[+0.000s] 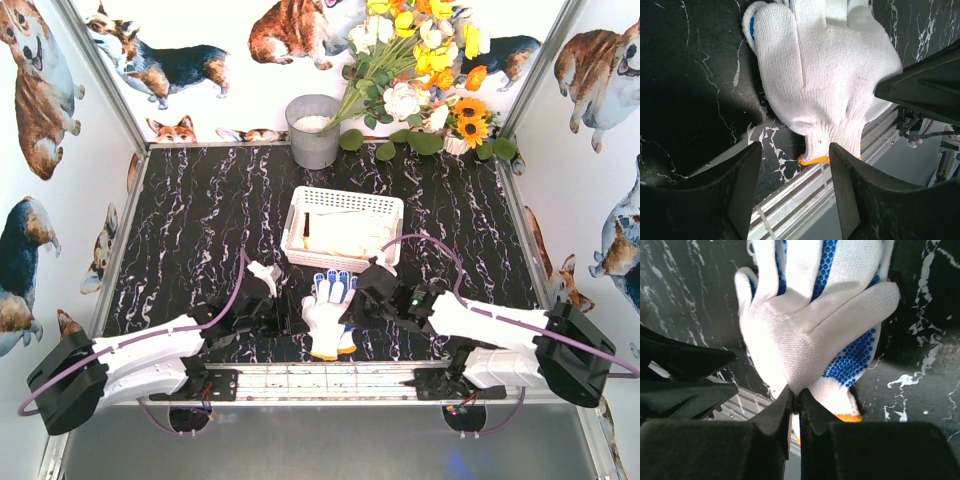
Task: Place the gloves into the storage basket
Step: Pair the glove with the glove.
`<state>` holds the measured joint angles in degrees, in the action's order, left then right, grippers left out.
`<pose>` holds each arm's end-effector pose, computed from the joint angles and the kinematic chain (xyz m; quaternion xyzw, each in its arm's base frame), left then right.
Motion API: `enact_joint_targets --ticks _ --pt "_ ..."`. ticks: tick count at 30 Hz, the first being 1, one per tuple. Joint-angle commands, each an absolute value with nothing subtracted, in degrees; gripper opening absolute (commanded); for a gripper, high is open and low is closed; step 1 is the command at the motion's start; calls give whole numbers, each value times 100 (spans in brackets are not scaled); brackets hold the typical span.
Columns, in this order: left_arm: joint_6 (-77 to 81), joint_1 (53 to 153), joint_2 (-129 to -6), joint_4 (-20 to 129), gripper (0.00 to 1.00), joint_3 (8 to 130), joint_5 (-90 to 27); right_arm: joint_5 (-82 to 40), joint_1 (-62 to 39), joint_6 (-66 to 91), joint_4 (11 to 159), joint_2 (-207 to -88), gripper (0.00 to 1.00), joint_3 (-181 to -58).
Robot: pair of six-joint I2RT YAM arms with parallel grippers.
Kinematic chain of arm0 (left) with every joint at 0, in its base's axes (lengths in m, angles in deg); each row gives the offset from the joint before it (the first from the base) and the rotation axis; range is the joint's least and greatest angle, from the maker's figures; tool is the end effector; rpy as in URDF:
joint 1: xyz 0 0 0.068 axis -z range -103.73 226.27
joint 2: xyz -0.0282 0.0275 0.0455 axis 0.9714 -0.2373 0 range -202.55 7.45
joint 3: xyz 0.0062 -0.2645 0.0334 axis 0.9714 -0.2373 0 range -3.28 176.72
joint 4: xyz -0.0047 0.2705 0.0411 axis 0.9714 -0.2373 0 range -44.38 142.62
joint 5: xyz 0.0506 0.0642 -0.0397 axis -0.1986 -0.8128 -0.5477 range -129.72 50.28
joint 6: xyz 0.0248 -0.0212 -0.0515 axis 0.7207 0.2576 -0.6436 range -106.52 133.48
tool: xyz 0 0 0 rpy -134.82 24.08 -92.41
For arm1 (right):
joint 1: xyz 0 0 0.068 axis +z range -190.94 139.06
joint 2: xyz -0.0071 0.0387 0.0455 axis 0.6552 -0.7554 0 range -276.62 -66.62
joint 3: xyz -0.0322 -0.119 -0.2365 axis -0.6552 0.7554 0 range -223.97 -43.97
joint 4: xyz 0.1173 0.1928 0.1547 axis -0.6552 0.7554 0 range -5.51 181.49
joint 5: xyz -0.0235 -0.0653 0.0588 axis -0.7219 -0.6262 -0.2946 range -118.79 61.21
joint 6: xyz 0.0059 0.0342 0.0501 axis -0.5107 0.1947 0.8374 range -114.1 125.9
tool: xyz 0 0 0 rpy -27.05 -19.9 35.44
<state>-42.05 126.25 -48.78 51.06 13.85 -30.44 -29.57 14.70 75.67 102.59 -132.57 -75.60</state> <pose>0.1262 -0.1618 0.1340 -0.0101 0.9063 -0.3757 0.1933 0.1331 0.1935 0.1582 0.1186 0.9392 0.2833 0.1533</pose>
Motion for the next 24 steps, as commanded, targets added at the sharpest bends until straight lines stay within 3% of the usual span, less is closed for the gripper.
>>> enact_joint_targets --ticks 1,7,20,24 --pt "-4361 12679 -5091 5588 50 1391 -2974 -2473 1256 6894 10289 -13503 0 -7978" --pt "-4611 12833 -5523 6273 47 1292 -2797 -2248 1232 6640 10539 -13930 0 -8395" --pt "-4762 13049 -6054 6470 42 1181 -2949 -2194 1208 7030 9913 -13964 1 -7880" --pt "-4918 13137 -6316 6923 35 1108 -2849 -2171 1197 7101 9788 -13971 1 -7805"
